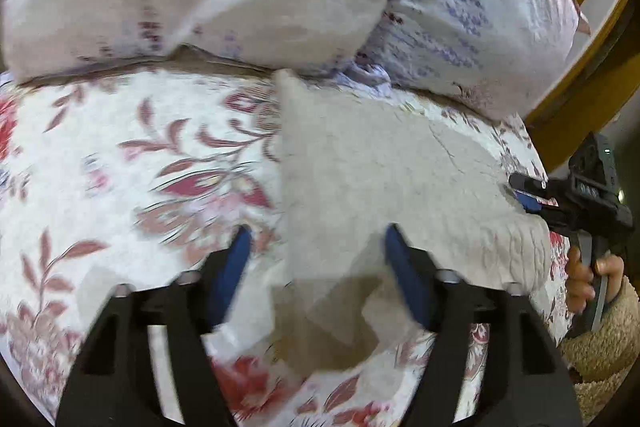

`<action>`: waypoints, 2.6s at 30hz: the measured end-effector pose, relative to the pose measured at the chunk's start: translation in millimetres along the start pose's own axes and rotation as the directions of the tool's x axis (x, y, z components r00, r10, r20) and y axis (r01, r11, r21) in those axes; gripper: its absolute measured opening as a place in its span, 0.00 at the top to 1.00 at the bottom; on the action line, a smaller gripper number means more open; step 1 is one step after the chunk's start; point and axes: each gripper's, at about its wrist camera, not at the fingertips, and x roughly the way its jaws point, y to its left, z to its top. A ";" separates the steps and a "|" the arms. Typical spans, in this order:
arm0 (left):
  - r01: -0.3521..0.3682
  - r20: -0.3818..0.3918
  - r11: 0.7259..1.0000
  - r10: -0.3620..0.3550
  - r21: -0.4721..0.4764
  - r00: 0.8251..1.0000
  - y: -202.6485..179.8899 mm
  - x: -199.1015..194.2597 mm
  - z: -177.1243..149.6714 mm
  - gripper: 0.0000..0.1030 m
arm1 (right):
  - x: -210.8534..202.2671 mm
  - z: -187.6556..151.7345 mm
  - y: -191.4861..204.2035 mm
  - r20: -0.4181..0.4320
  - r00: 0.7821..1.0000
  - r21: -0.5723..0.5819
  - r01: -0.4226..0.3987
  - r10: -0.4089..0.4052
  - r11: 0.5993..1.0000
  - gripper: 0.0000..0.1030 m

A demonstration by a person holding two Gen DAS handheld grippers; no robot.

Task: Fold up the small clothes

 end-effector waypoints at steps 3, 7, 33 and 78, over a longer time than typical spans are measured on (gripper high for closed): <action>-0.024 0.040 1.000 0.024 0.010 0.999 -0.3 -14.7 -13.5 0.19 | 14.8 0.6 4.2 -0.026 0.999 -0.004 0.019 -0.019 1.000 0.87; -0.080 0.046 0.995 0.078 0.052 0.996 -3.9 -30.2 -36.0 0.07 | 15.8 15.2 -0.3 0.066 0.979 0.038 0.189 -0.191 0.981 0.91; -0.279 -0.089 0.953 0.290 0.120 0.953 -28.7 7.7 -109.0 0.02 | 29.4 -161.2 53.4 0.250 0.761 -0.339 0.648 -0.599 0.682 0.06; -0.293 -0.089 0.949 0.304 0.115 0.949 -26.3 7.8 -107.0 0.02 | 27.8 -167.5 51.4 0.290 0.741 -0.270 0.670 -0.605 0.691 0.01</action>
